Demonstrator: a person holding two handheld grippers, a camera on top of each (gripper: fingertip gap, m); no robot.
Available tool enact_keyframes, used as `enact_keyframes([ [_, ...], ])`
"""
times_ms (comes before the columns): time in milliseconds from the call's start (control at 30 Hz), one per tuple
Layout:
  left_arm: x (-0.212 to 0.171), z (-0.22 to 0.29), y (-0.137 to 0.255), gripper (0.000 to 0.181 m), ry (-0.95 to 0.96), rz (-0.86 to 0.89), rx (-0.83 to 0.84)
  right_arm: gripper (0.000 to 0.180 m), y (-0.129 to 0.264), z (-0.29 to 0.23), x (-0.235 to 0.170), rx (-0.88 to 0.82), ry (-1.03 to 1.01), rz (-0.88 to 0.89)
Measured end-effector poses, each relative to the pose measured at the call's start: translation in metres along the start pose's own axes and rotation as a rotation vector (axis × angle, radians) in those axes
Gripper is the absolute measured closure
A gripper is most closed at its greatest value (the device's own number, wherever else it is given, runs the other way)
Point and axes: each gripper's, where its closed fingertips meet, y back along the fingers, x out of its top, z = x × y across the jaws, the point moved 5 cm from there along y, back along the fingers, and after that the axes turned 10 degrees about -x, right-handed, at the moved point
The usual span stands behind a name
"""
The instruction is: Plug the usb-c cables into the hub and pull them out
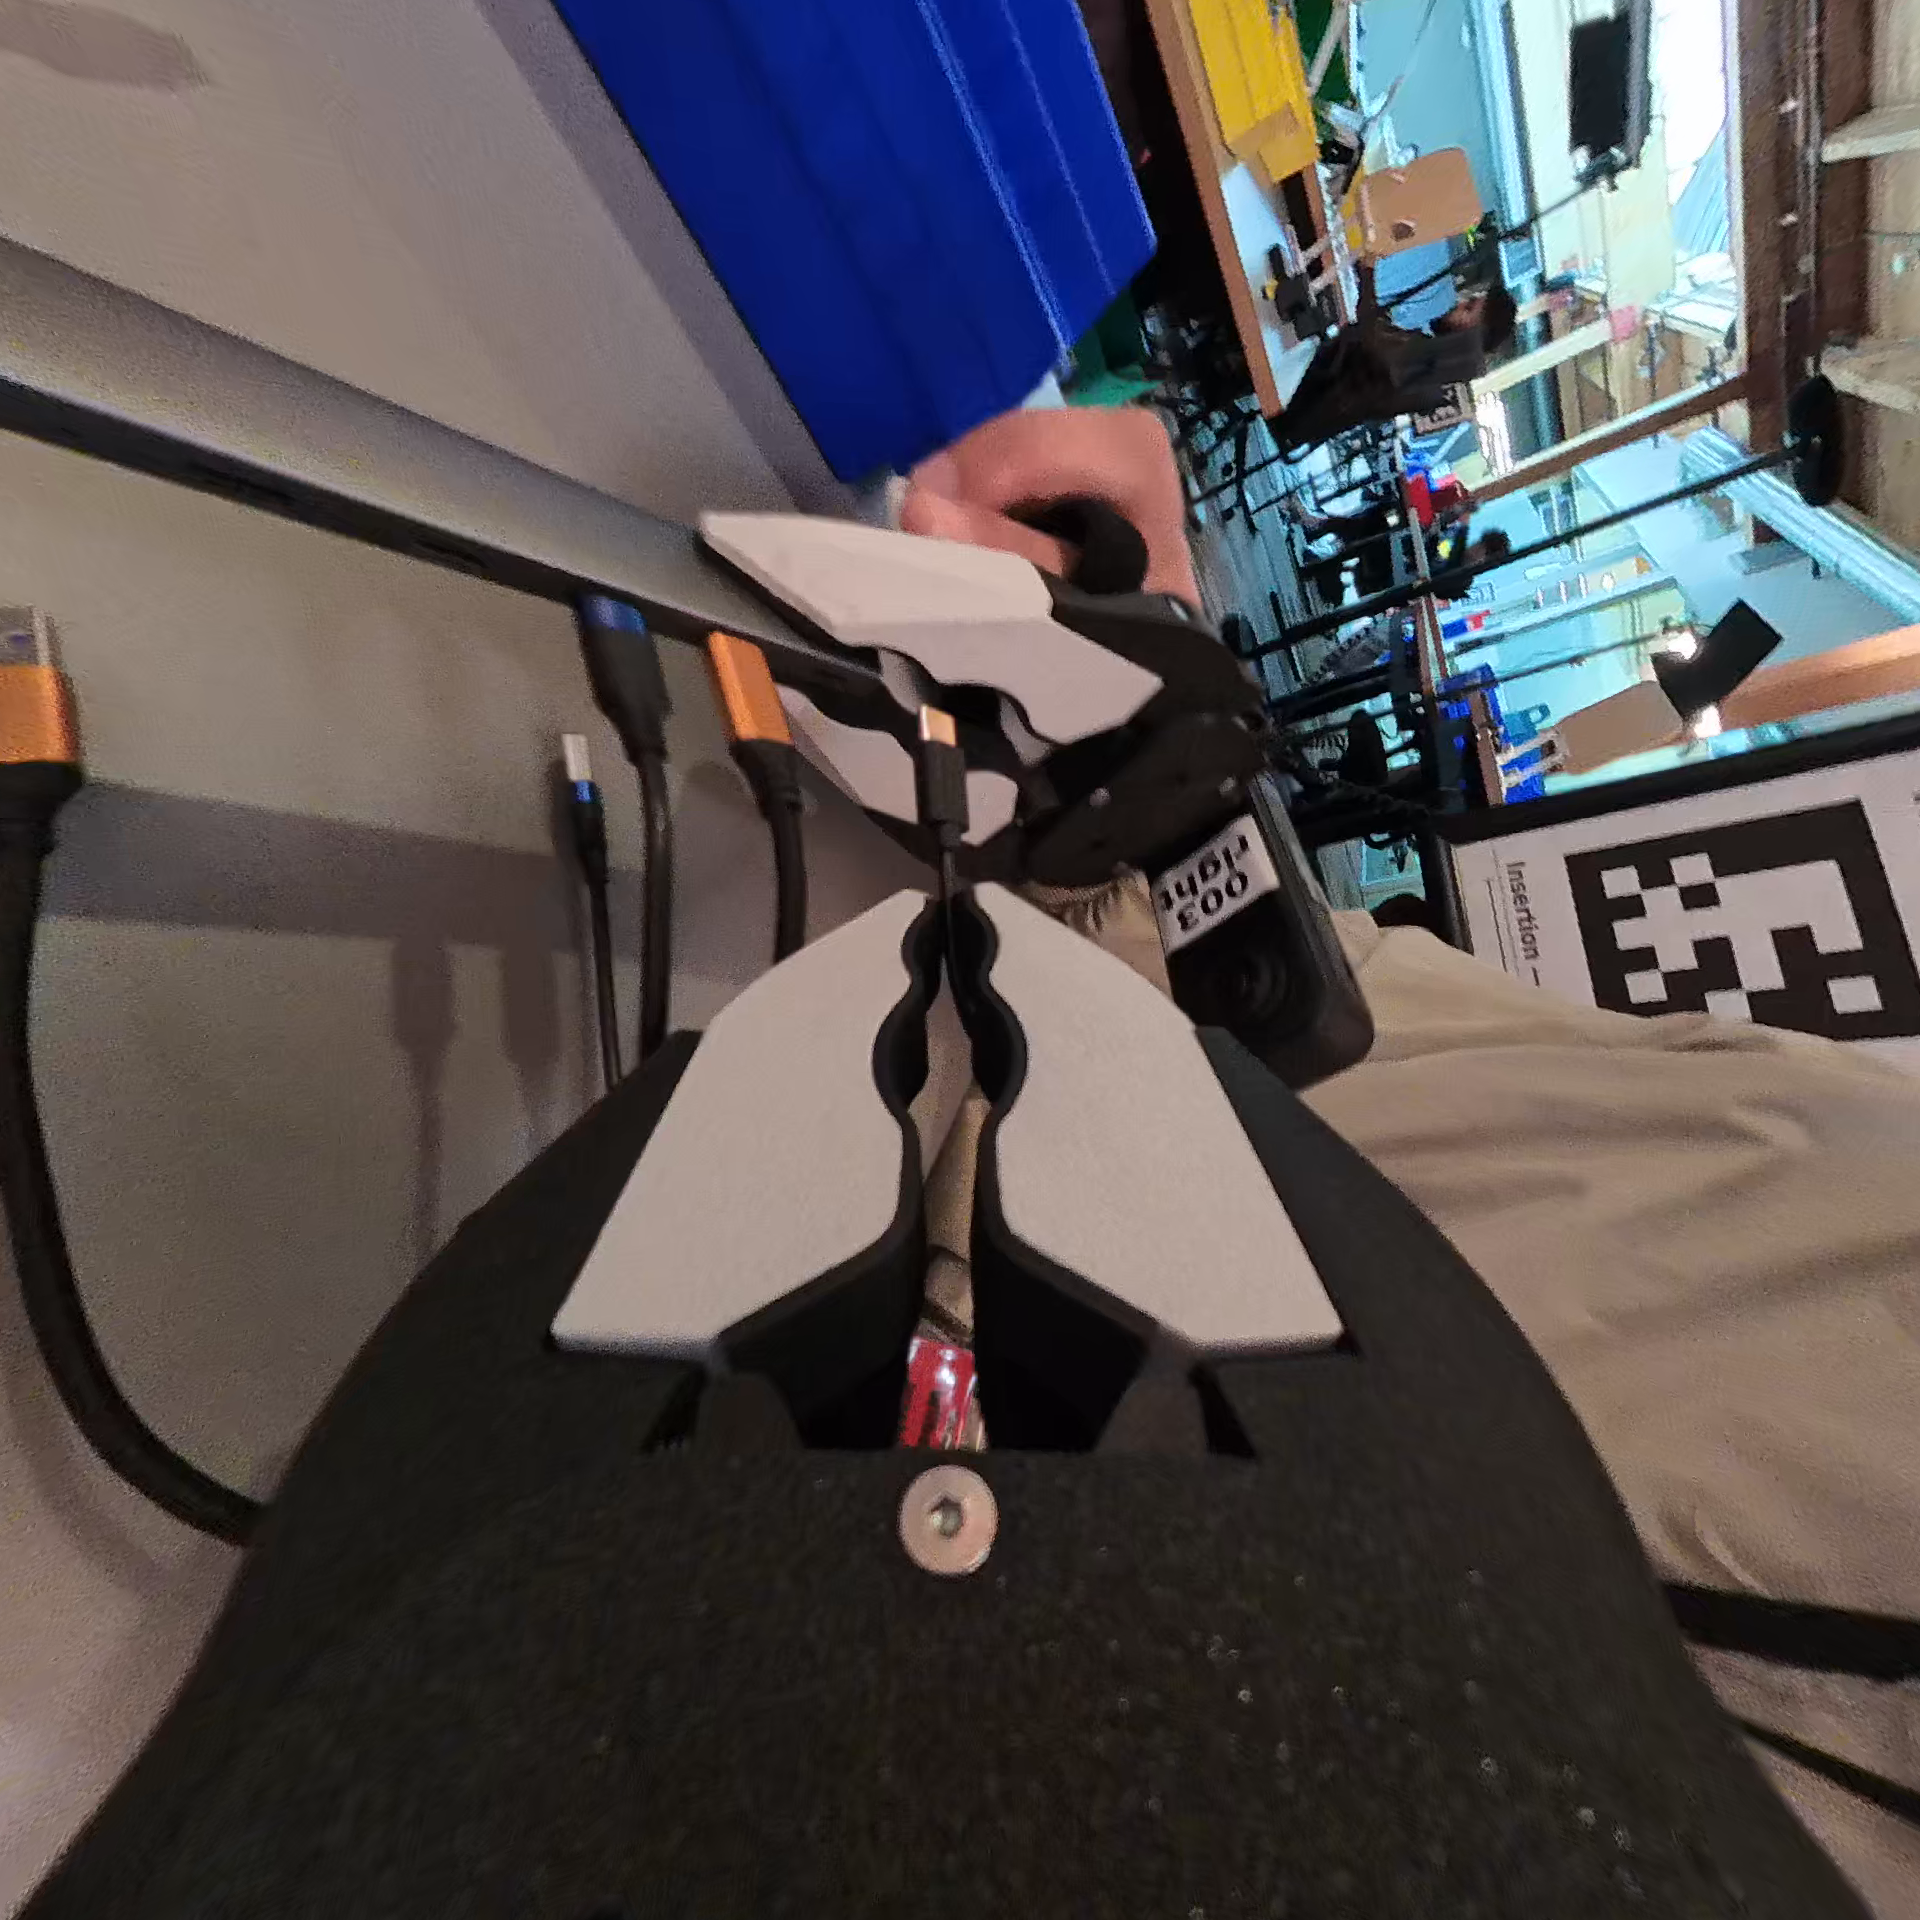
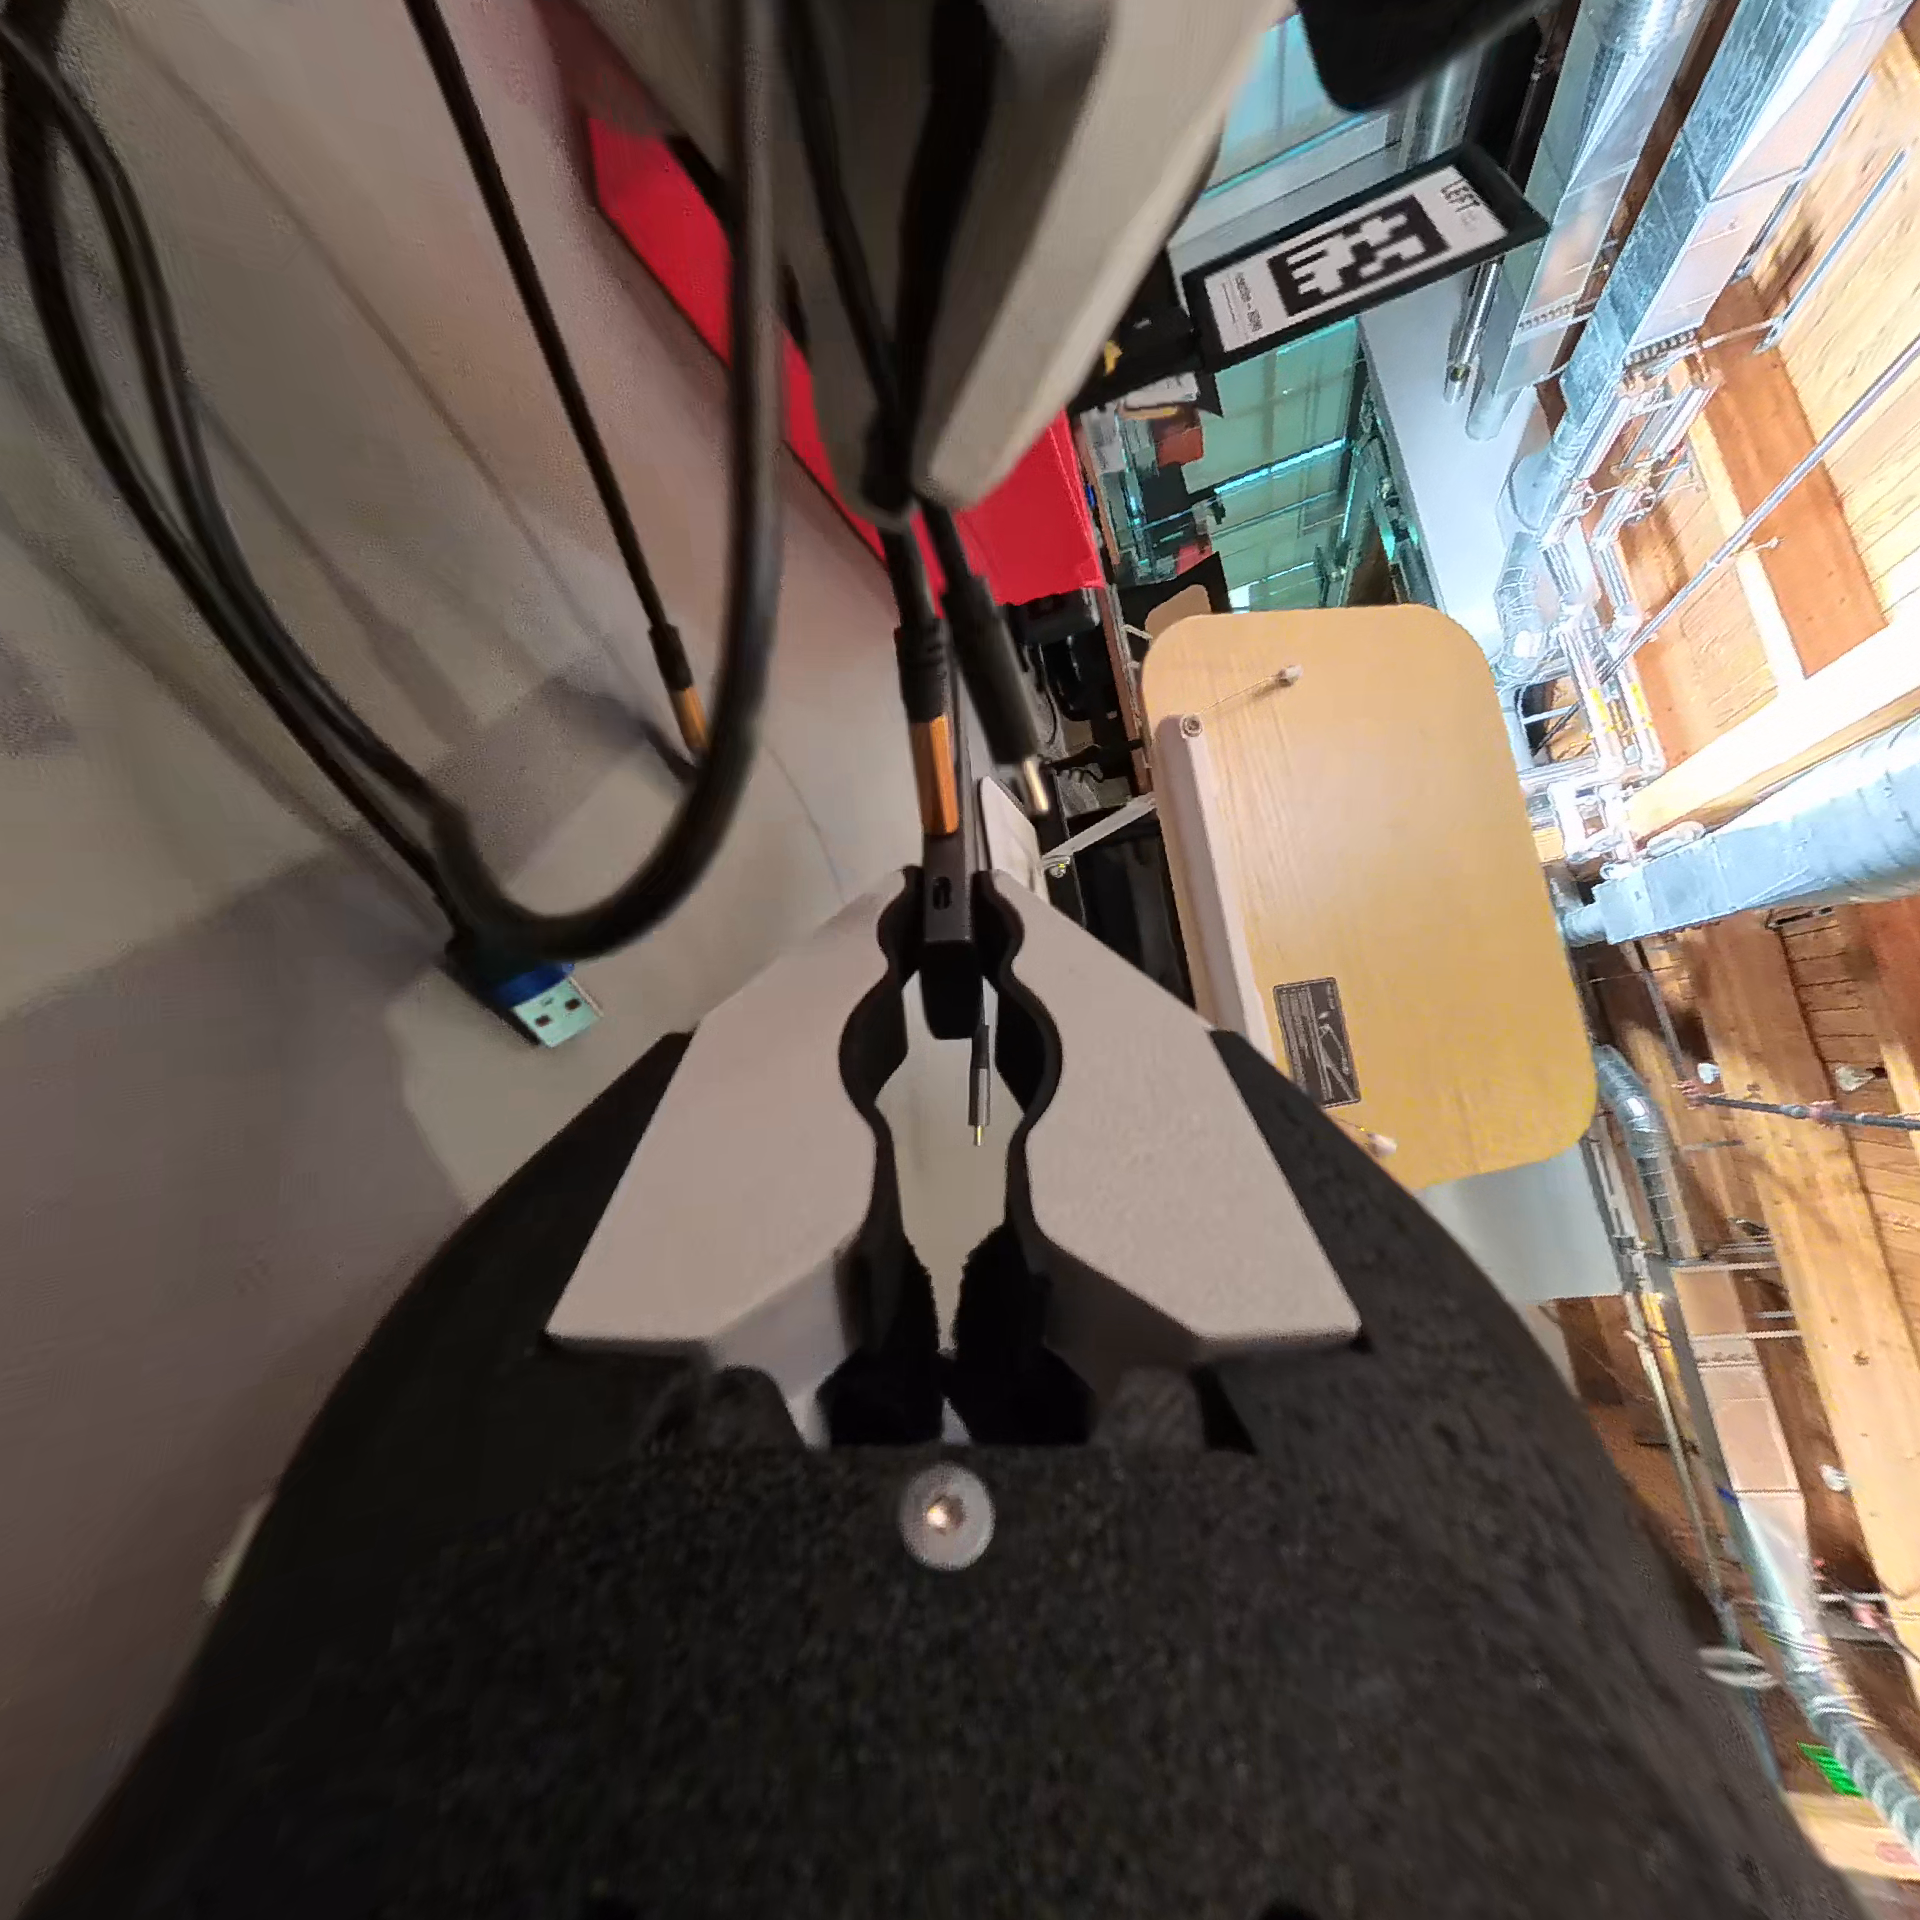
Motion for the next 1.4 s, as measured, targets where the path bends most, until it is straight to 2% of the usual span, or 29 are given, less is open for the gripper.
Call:
enact_keyframes([
  [300,0.004,-0.015,-0.002,0.179,0.106,-0.004,0.025,0.171,0.0,-0.003,0.005,-0.029,0.115,-0.003],
  [933,0.008,-0.017,-0.003,0.179,-0.06,-0.068,0.246,0.171,-0.001,-0.006,0.005,-0.022,0.167,-0.032],
  [1133,0.007,-0.017,-0.007,0.179,0.055,0.027,0.132,0.171,-0.003,0.0,0.004,-0.057,0.175,-0.059],
  [1400,0.004,-0.023,-0.01,0.179,0.12,0.139,0.075,0.171,-0.004,0.002,0.001,-0.07,0.195,-0.083],
])
